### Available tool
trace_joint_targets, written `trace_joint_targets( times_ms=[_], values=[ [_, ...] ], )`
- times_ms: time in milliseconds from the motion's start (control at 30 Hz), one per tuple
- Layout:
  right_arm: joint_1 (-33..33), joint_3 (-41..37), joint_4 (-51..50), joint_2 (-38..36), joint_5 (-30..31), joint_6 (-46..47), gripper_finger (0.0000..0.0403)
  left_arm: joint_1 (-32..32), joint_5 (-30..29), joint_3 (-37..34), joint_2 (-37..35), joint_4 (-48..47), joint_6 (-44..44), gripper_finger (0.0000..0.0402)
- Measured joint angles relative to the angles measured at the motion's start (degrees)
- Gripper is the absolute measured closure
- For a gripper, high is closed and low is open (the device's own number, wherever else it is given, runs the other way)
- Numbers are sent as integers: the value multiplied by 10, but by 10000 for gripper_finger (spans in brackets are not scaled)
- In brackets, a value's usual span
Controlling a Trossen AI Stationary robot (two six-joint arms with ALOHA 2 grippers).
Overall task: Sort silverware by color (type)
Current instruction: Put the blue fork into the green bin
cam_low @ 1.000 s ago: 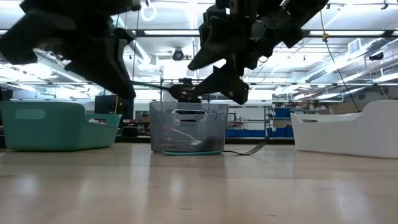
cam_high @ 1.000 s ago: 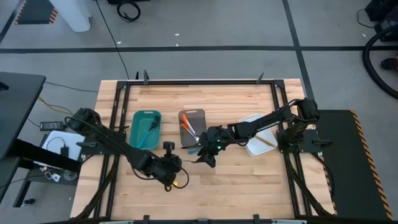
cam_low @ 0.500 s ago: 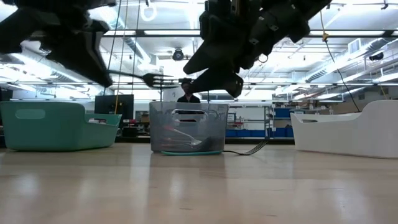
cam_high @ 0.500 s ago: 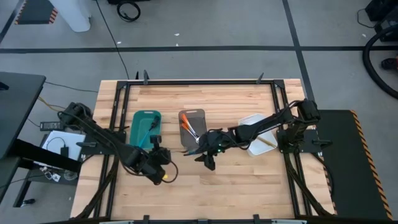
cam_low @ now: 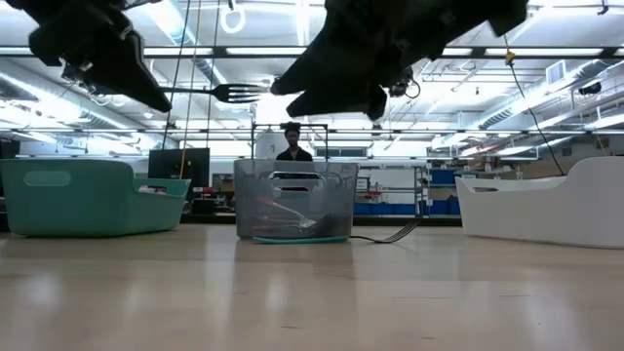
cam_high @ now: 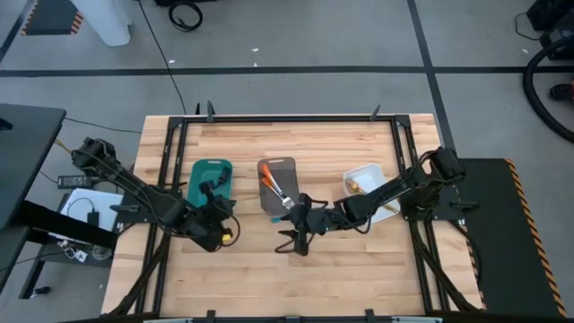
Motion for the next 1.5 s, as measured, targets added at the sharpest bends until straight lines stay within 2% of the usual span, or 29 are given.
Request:
trace_joint_targets(
  times_ms=[133, 300, 667, 967, 1167, 1500],
  values=[
    [26, 0, 11, 0, 83, -23, 199, 21, -7, -33, -22, -5, -51, 389],
    [41, 0, 22, 0, 115, -40, 199, 64, 12, -61, -54, -29, -116, 389],
    [45, 0, 18, 5, 126, -38, 199, 85, 17, -118, -86, -32, -203, 389],
    [44, 0, 9, 5, 123, -37, 199, 64, 22, -132, -86, -114, -312, 389],
    [44, 0, 5, 5, 122, -38, 199, 48, 20, -133, -86, -123, -336, 389],
    [45, 0, 4, 5, 121, -38, 199, 24, 17, -189, -93, -114, -408, 389]
  ],
)
